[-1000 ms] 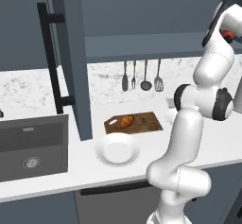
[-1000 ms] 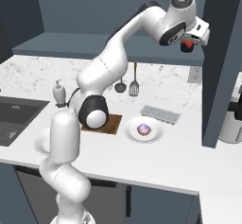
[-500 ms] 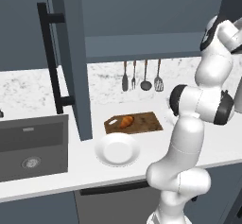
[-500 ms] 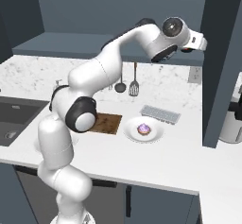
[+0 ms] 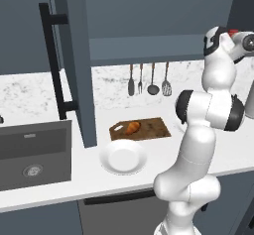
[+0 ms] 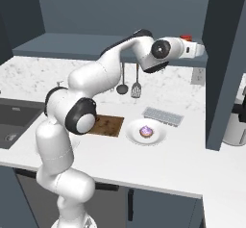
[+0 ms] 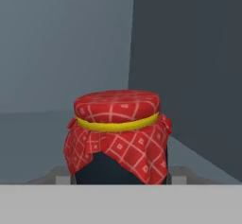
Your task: From the different types of pastries on the counter, select a croissant and place it on the cutting board. Then retrieve a jar of jam from the cabinet and place it alongside the croissant on the cutting board.
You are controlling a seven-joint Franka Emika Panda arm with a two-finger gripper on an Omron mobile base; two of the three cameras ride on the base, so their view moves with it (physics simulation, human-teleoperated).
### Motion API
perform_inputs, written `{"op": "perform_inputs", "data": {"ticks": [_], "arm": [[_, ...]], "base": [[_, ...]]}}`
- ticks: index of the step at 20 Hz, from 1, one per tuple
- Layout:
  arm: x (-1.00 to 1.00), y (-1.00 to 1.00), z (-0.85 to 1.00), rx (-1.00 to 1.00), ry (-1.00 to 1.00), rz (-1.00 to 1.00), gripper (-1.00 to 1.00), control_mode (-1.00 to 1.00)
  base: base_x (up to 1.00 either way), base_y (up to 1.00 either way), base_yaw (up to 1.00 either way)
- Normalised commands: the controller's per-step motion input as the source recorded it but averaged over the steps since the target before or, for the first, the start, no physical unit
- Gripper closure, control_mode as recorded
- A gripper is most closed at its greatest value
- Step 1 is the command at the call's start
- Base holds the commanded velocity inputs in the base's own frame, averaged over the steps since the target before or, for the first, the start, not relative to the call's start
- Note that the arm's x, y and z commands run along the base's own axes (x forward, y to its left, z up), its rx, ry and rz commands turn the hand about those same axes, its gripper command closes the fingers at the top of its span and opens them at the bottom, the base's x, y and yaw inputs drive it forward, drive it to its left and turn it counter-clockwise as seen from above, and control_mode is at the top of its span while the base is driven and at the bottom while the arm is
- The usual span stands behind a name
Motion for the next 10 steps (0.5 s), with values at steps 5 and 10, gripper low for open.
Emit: {"op": "perform_inputs", "data": {"ticks": [5, 10], "arm": [[-0.33, 0.0, 0.66, -0.01, -0.04, 0.13, 1.0, -1.0], [-0.35, 0.1, 0.12, -0.01, -0.03, 0.05, 1.0, -1.0]], "base": [[0.0, 0.0, 0.0], [0.0, 0.0, 0.0]]}}
